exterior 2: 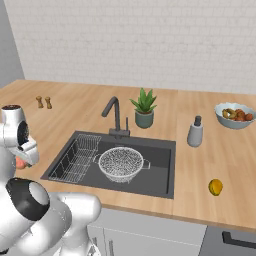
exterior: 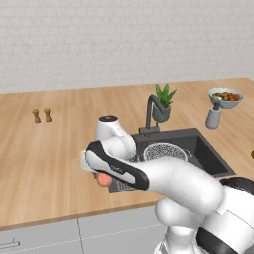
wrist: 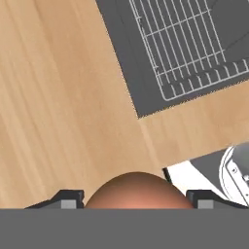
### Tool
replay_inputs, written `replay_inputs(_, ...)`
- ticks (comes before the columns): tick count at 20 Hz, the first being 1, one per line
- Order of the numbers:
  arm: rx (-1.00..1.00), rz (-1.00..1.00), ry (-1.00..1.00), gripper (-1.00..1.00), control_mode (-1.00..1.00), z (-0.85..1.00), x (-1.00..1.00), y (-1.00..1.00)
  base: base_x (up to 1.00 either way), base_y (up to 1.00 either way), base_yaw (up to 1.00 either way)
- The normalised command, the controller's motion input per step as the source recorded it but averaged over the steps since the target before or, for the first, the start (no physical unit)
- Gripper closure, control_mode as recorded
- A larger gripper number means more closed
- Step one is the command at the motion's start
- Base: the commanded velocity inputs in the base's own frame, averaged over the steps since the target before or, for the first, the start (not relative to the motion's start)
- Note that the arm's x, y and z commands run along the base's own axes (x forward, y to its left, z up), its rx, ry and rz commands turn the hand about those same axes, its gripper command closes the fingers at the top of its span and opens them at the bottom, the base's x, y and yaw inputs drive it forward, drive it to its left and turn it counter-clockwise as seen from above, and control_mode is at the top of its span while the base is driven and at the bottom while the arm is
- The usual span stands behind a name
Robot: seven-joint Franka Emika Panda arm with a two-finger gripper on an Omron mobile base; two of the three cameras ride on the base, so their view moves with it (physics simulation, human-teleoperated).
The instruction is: Put the colander in the sink, put the peach, mango in the colander, and turn on the sink faucet and pour water over the colander.
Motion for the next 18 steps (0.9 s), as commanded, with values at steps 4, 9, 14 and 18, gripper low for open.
replay_inputs(4,0.05,-0.29,-0.32,1.0,-1.0,0.96,-0.29,-0.85,0.0,0.0,0.0)
replay_inputs(9,0.0,-0.3,-0.24,1.0,-1.0,0.96,-0.24,-0.92,0.0,0.0,0.0)
replay_inputs(14,0.06,-0.31,-0.04,1.0,-1.0,0.84,-0.07,-1.0,0.0,0.0,0.0)
replay_inputs(18,0.13,-0.28,-0.07,1.0,-1.0,0.65,0.0,-1.0,0.0,0.0,0.0)
